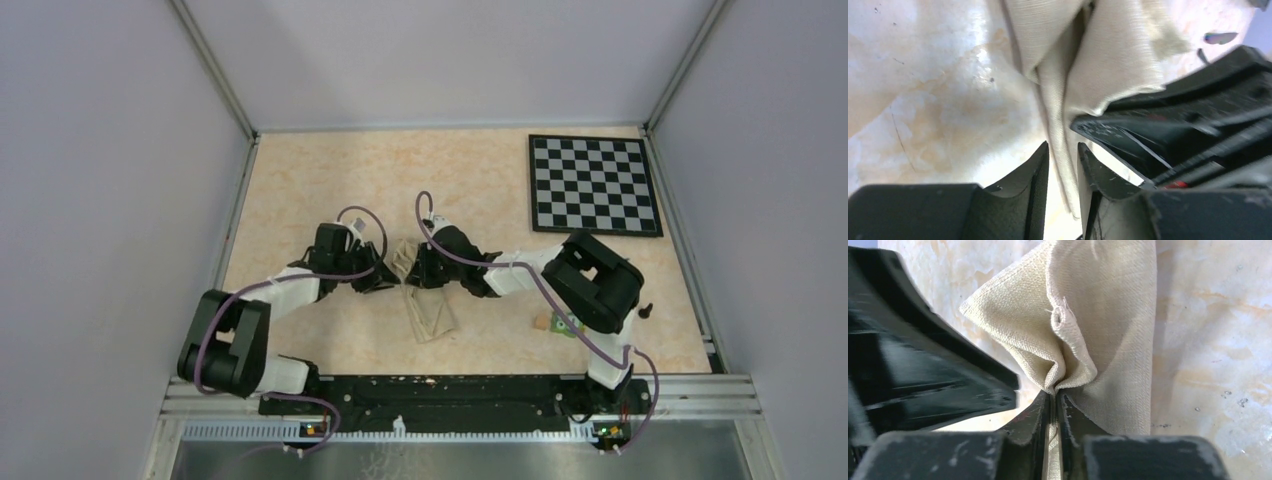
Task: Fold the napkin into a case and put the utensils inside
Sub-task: Fold the 2/3-rectangle-folded napkin at the center of the board, then stuff the top corner of the smaller-rectangle-folded napkin into the folded napkin.
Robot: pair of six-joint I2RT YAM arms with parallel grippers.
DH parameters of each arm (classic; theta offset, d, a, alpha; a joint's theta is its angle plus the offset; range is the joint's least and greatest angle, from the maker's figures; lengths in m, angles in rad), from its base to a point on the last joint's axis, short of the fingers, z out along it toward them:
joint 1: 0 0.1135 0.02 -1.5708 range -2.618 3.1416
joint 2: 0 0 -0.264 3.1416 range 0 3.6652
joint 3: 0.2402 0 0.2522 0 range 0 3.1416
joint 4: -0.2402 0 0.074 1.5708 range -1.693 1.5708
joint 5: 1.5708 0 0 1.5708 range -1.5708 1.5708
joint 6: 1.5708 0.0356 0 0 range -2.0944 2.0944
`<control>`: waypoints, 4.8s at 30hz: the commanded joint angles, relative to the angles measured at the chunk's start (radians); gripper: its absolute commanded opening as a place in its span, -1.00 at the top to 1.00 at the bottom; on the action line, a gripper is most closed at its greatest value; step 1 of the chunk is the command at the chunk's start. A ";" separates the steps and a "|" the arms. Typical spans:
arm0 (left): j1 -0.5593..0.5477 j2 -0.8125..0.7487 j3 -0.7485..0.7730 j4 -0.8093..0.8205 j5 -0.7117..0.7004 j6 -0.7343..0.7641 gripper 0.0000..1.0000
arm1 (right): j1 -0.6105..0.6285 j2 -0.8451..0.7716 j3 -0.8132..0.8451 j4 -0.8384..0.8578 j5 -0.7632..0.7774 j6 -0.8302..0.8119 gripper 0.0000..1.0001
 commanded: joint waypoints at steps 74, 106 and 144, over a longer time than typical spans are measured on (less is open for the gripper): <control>0.023 0.137 0.405 -0.261 -0.068 0.141 0.65 | 0.020 -0.018 0.087 0.160 0.066 -0.474 0.03; 0.045 0.139 0.428 -0.289 0.014 -0.016 1.00 | 0.150 -0.002 0.110 0.141 0.444 -0.481 0.47; -0.037 -0.015 0.214 -0.153 -0.380 0.128 0.19 | 0.029 -0.103 -0.041 0.252 0.220 -0.178 1.00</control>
